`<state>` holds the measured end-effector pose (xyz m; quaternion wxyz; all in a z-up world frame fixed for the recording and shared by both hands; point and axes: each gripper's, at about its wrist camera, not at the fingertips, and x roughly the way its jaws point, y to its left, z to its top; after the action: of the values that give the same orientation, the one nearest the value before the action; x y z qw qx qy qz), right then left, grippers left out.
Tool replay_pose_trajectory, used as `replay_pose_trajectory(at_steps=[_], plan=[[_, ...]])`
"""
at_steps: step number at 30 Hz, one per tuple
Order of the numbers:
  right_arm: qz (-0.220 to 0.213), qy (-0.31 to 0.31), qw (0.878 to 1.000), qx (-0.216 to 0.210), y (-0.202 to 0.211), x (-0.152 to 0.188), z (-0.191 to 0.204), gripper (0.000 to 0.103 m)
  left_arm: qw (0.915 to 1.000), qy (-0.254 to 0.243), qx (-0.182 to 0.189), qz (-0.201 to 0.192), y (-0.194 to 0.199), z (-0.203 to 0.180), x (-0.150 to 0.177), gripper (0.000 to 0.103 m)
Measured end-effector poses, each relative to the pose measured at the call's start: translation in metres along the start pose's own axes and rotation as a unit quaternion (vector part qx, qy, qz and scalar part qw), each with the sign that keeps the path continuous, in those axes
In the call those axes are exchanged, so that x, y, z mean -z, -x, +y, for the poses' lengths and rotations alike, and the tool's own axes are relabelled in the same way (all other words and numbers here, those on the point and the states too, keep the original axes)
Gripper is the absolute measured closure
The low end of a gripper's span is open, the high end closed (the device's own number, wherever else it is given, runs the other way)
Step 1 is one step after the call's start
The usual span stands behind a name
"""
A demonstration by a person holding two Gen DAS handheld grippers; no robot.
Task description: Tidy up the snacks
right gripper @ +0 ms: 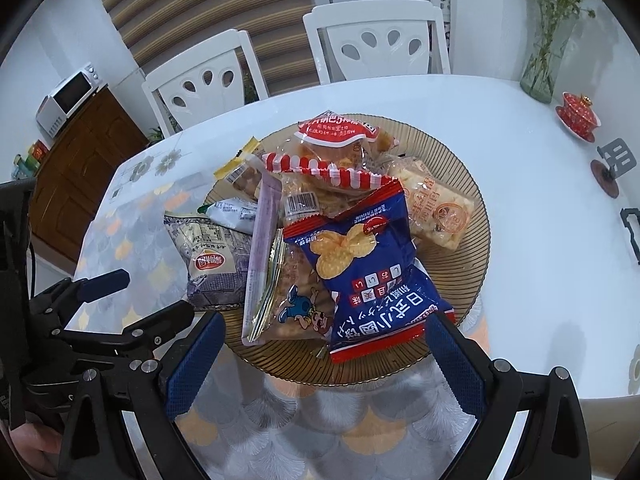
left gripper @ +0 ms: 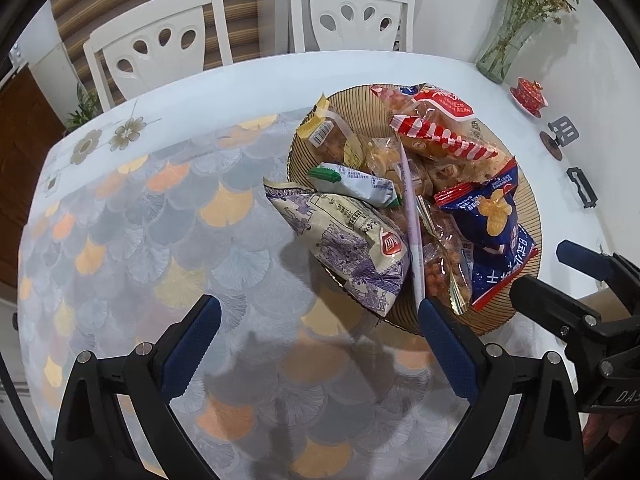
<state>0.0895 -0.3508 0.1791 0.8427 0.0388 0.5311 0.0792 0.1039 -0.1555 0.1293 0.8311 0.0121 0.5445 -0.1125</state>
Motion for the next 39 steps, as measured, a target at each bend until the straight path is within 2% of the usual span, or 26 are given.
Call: replay_pose_trajectory(at_steps=[39], plan=[[0.017, 0.009, 1.0, 0.001, -0.0086, 0.0034, 0.0055, 0.004, 0.9999, 0.007, -0.011, 0.006, -0.0012, 0.0032, -0.0023, 0.004]])
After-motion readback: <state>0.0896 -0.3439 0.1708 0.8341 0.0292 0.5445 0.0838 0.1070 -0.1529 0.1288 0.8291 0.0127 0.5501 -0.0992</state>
